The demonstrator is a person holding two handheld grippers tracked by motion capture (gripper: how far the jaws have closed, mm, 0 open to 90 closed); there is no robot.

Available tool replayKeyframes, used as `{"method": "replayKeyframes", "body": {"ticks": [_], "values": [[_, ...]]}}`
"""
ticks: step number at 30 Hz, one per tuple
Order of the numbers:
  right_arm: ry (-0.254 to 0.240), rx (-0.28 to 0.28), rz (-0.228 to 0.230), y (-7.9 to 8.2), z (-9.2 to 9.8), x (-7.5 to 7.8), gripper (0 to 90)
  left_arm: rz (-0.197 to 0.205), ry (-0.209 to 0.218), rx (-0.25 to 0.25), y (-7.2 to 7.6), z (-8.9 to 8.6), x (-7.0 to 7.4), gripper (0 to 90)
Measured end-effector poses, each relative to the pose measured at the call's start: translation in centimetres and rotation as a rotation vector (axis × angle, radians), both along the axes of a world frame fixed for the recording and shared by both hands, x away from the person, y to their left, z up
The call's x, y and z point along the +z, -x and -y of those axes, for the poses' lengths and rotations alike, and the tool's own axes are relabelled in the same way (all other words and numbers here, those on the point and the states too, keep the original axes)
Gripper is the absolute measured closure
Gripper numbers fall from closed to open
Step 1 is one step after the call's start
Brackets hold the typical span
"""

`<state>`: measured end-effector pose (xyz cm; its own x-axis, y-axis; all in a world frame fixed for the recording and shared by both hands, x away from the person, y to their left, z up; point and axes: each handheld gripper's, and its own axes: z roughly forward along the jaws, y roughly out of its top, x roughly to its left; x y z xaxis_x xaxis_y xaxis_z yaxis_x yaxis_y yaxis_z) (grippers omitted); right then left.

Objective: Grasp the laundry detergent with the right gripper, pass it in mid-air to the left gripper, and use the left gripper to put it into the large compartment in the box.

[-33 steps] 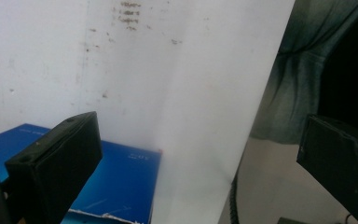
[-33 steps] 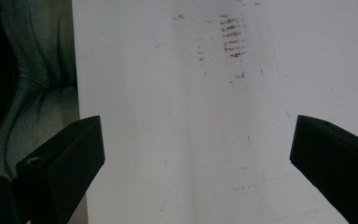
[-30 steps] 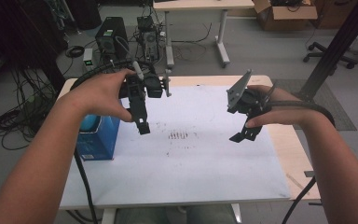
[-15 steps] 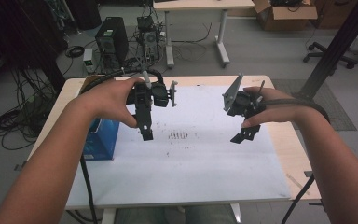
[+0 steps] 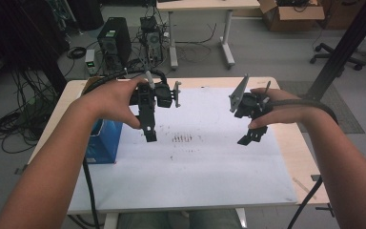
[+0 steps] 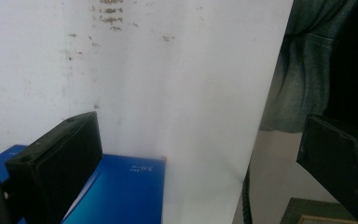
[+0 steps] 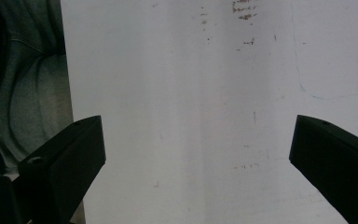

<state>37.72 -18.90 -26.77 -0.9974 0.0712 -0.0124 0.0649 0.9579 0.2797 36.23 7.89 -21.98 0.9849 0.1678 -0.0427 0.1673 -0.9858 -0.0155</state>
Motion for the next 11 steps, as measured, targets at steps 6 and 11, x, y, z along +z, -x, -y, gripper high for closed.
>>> {"method": "replayKeyframes", "body": {"ticks": [6, 11], "values": [[-0.007, 0.000, 0.003, 0.02, 0.07, 0.09, 3.5, 0.004, -0.003, 0.005, 0.05, -0.12, 0.11, 0.3], [-0.010, -0.001, 0.006, 0.10, 0.13, 0.18, 3.6, 0.009, -0.002, 0.004, 0.10, -0.16, 0.17, 0.4]]}}
